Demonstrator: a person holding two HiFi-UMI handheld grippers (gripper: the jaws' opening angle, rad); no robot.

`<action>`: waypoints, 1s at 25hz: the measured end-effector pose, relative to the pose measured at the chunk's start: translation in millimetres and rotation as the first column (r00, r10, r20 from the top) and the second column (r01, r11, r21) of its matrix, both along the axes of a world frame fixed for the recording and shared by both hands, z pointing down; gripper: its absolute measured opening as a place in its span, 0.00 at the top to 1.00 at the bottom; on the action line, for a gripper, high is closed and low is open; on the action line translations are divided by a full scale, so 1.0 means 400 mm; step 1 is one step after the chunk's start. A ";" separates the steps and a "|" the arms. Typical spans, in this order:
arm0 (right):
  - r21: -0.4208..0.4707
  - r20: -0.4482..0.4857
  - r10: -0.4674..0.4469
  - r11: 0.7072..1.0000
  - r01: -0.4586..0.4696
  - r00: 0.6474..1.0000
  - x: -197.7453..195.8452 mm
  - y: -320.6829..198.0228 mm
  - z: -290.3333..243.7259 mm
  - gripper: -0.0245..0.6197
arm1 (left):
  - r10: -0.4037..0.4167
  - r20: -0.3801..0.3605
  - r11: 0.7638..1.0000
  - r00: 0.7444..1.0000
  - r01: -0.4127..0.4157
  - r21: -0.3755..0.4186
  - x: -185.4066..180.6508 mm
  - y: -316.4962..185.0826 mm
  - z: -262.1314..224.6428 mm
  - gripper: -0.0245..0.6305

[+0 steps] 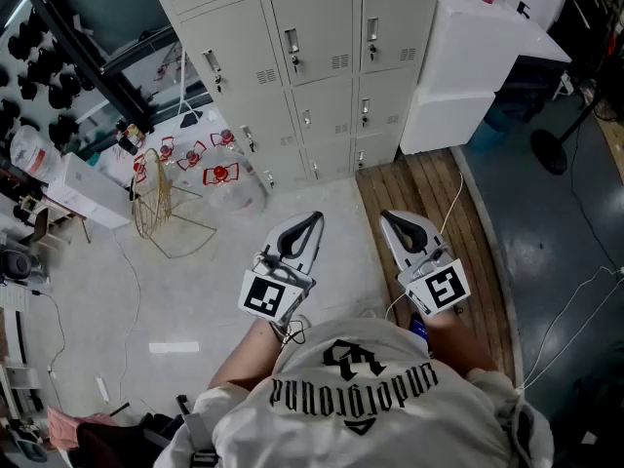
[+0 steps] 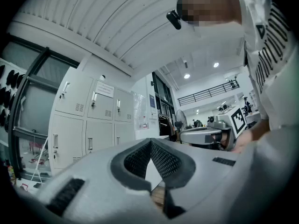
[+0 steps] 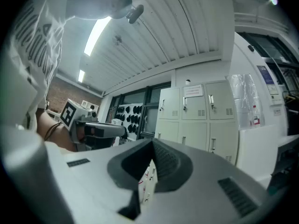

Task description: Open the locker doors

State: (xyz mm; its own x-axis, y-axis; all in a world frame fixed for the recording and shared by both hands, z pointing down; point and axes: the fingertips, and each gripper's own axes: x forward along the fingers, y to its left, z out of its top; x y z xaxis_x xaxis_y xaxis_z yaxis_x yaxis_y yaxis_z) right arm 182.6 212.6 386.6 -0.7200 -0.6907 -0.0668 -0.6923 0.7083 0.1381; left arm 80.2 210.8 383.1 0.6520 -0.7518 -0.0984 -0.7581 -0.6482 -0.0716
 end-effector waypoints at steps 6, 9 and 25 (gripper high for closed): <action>0.041 0.002 -0.016 0.999 0.016 1.000 0.057 -0.008 0.005 0.96 | -0.011 0.000 1.000 1.000 0.011 0.003 0.053 -0.006 0.004 0.95; 0.032 0.011 -0.026 0.999 0.026 1.000 0.084 -0.011 0.011 0.96 | -0.024 -0.005 1.000 1.000 0.024 0.006 0.075 -0.008 0.003 0.95; 0.006 0.022 -0.036 0.999 0.036 0.999 0.180 -0.019 0.050 0.94 | -0.054 0.028 0.997 0.998 0.052 0.051 0.174 -0.007 0.011 0.95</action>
State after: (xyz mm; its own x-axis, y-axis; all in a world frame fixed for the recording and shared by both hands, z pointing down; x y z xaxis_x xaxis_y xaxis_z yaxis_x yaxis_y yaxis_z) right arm 254.8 205.0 406.5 -0.7428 -0.6639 -0.0866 -0.6692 0.7321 0.1270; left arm 150.0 207.8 387.7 0.6144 -0.7801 -0.1183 -0.7885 -0.6020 -0.1257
